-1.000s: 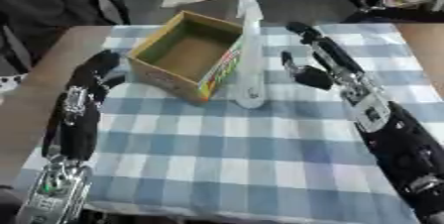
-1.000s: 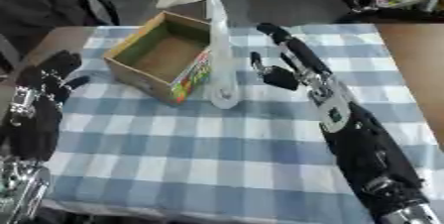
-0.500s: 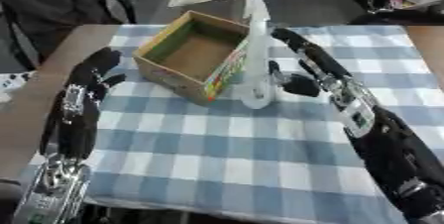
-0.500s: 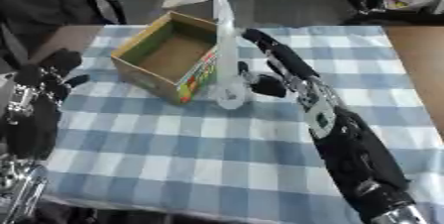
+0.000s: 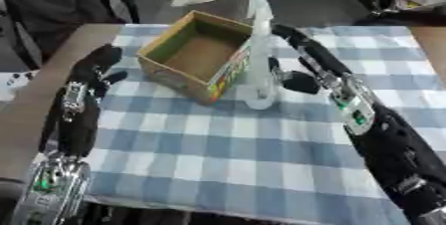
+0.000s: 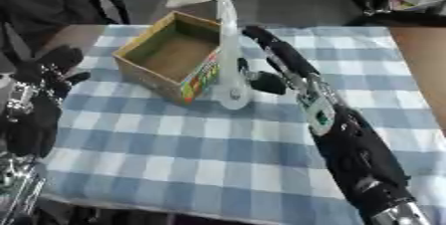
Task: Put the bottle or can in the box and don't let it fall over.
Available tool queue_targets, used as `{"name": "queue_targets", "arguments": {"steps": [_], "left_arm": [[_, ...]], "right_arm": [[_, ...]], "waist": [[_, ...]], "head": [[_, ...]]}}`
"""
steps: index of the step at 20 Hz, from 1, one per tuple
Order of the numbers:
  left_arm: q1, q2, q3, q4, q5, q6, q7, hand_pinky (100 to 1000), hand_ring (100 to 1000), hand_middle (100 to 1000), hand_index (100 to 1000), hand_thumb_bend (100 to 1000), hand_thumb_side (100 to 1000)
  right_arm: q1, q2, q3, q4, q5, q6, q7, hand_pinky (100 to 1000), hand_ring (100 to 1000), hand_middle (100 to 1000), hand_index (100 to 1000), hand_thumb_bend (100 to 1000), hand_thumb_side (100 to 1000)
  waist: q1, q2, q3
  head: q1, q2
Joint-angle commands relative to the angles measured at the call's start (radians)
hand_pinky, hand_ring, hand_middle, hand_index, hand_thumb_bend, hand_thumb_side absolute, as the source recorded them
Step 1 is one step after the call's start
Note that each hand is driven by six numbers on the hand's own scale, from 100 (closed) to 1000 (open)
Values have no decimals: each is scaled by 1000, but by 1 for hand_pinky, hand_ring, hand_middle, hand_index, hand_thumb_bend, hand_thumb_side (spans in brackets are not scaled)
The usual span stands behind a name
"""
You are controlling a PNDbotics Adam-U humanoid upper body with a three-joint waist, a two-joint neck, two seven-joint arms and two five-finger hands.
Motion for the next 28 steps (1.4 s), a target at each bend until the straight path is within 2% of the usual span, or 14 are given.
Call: {"name": "queue_targets", "arguments": {"steps": [1,12,15,20,21,24,25,28], "left_arm": [[-16,12,2,-24,3,-1,-5,847,921,818,902,243,961],[-35,15,-7,-37,17,-2,-14,845,918,816,901,253,948],[-38,14,-6,-41,20,-1,-14,845,918,816,901,255,946],[-40,14,-7,-42,20,0,-16,844,917,815,901,257,946],[-40,14,-7,-43,20,-1,-16,844,916,814,900,258,944],[-44,16,-6,-49,22,-2,-15,843,915,814,900,261,939],[-45,17,-6,-51,24,-2,-14,842,915,814,900,263,937],[-49,18,-6,-56,27,-3,-14,841,914,813,900,265,934]], "right_arm": [[-31,-21,-4,-11,-16,4,4,868,1000,1000,1000,100,670],[-49,-35,-2,-19,-38,3,21,851,1000,979,1000,100,681],[-49,-36,-2,-23,-49,6,28,847,1000,975,1000,100,709],[-38,-49,1,-21,-95,28,66,842,1000,989,1000,100,831],[-36,-49,-1,-18,-111,41,77,839,1000,997,1000,100,908],[-38,-53,-2,-21,-157,80,115,840,1000,1000,1000,100,950],[-38,-54,-2,-23,-167,91,127,840,1000,1000,1000,100,989],[-40,-57,1,-34,-193,113,164,843,1000,1000,1000,100,1000]], "waist": [[-2,-8,4],[-3,-7,17],[-3,-6,18],[-4,-5,17],[-4,-5,18],[-4,-5,20],[-4,-5,21],[-5,-5,23]], "head": [[-1,5],[-3,5],[-4,5],[-5,5],[-5,5],[-7,5],[-7,5],[-9,5]]}}
